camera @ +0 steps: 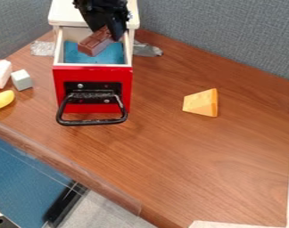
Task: Take the brown object on the table and put it in the drawer
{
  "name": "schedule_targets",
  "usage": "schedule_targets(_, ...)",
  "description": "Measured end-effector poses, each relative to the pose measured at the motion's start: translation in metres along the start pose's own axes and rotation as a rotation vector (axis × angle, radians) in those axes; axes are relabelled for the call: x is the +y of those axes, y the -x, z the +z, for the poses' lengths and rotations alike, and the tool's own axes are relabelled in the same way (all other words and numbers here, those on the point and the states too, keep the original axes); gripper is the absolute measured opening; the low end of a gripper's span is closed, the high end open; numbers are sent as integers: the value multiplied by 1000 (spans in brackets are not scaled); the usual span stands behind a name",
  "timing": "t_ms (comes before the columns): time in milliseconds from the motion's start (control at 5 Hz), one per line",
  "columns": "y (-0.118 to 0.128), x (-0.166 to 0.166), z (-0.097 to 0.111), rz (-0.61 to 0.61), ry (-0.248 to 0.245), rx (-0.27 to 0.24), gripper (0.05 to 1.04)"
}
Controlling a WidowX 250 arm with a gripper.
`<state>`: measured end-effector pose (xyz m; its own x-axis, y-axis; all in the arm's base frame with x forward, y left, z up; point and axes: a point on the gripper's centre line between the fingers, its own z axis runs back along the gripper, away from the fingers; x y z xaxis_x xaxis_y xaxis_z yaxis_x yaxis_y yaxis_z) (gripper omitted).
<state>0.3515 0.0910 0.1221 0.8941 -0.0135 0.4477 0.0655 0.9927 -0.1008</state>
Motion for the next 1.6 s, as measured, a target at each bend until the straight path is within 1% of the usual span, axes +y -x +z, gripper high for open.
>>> schedule_targets(200,-3,2,-7,-31,-20,3,564)
schedule_targets(400,0,7,-17,-41,-34,18,564)
schedule_targets(600,-3,10,-16,-50,-48,10,564)
schedule_targets(800,-4,15,-16,-59,-73,3,564)
schedule_targets(1000,-3,17,-16,-65,-84,4,612)
schedule_targets(1200,1,18,-17,-65,-86,18,912)
schedule_targets(1400,5,16,-10,-33,-104,44,1017)
schedule_targets(1600,9,1,9,6,-120,81,1009)
